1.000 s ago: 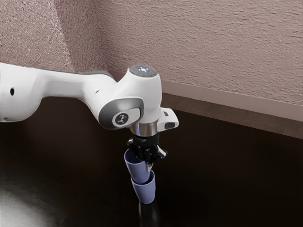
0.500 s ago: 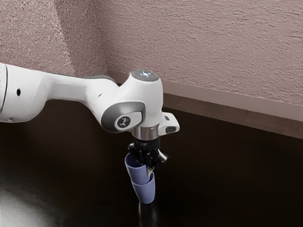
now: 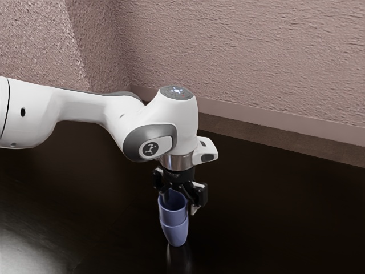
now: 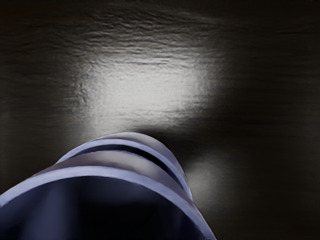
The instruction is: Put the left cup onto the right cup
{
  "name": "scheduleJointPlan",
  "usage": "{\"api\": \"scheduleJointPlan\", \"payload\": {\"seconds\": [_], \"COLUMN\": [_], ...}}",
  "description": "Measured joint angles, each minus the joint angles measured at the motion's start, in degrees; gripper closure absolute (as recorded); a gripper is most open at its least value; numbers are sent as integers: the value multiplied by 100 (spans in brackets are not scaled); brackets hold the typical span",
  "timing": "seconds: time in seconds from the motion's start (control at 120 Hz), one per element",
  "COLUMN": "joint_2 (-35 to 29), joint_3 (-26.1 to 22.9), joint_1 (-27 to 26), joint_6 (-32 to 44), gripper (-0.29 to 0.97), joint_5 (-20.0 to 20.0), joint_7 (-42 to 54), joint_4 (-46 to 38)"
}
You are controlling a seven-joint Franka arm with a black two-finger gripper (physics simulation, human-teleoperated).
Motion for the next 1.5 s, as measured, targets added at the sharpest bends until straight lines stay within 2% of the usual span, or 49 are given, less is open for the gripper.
{"api": "scheduleJointPlan", "payload": {"seconds": [0.4, 0.967, 1.133, 1.5], "joint_2": [-28, -490, -575, -574], "joint_3": [0, 24, 143, 735], "joint_1": [1, 53, -44, -548], "joint_6": [-1, -231, -562, -1512], "gripper": [1, 0, 0, 0], "joint_5": [28, 33, 33, 9], "joint_7": [-20, -3, 37, 642], "joint_4": [20, 87, 495, 1670]}}
